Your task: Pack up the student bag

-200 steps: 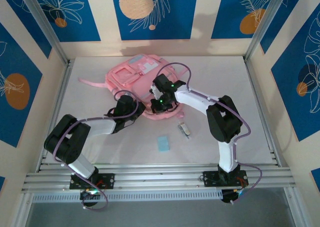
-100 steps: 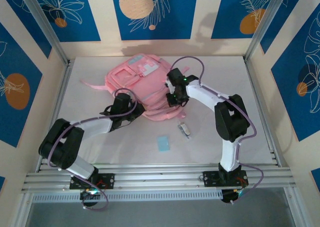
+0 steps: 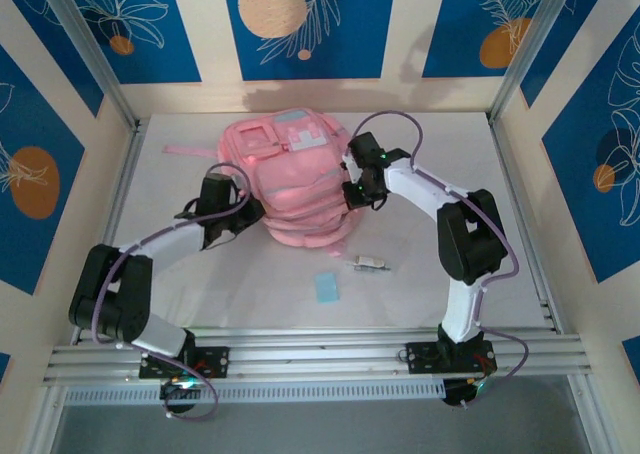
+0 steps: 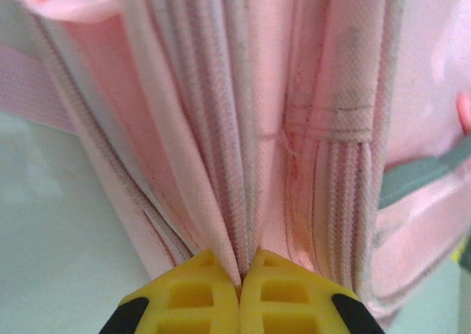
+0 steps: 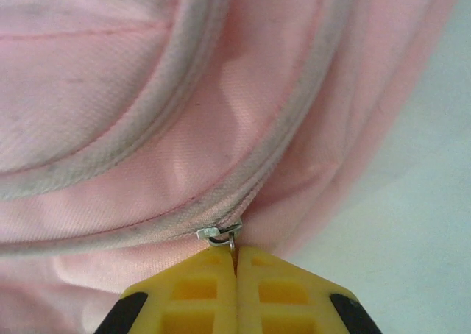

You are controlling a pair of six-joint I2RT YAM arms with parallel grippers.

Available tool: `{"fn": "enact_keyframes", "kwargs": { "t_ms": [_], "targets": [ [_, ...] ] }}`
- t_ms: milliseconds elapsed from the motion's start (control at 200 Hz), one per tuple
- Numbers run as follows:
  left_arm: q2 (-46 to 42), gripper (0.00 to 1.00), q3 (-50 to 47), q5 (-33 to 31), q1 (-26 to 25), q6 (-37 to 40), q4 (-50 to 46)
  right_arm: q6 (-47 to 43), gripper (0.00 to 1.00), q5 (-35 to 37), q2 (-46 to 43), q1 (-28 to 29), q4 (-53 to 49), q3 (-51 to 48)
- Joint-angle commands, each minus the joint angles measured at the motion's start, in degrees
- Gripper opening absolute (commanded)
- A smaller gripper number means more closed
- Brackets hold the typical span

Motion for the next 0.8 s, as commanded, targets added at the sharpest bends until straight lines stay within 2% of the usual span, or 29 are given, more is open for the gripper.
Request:
{"fn": "enact_keyframes", "kwargs": {
  "t_ms": [0, 85, 160, 180, 215, 235, 345, 395, 600, 795],
  "targets": [
    [3.61, 0.00, 5.96, -8.33, 3.82, 4.44, 1.33, 2.73, 0.00, -4.21, -3.09, 2.26, -2.48, -3.25],
    [6.56, 0.00, 10.44, -8.83, 4.77, 4.79, 1.52, 4.07, 0.00, -8.72, -3.48, 5.49, -0.68, -4.10],
    [8.46, 0.01, 14.18, -8.74, 5.50, 4.68, -0.24, 4.77, 0.00, -8.84, -2.62, 8.41, 0.16, -3.37],
    [8.76, 0.07, 14.99, -8.92, 5.53, 4.40, -0.93, 4.86, 0.00, -8.96, -2.25, 9.20, 0.23, -3.10],
    [8.83, 0.28, 15.96, -9.22, 5.63, 4.08, -2.41, 4.94, 0.00, -9.19, -1.45, 10.22, 0.47, -2.16],
    [8.63, 0.36, 16.26, -9.29, 5.57, 3.88, -3.09, 4.95, 0.00, -9.24, -0.95, 10.74, 0.57, -1.75],
    [6.01, 0.53, 13.58, -8.53, 5.51, 1.90, -3.78, 5.12, 0.00, -11.13, 1.73, 12.98, 1.49, 1.08],
    [4.08, 0.58, 10.98, -8.16, 5.54, 0.83, -3.33, 5.23, 0.00, -11.98, 2.87, 13.77, 2.19, 2.27],
    [-3.58, 0.62, -0.35, -4.74, 4.13, -7.15, 0.73, 7.20, 0.00, -12.50, 6.75, 15.09, 4.64, 6.55],
    [-4.56, 0.61, -6.11, -3.68, -1.45, -14.10, 5.38, 9.10, 0.00, -16.63, 7.09, 15.27, 6.87, 8.01]
  ]
}}
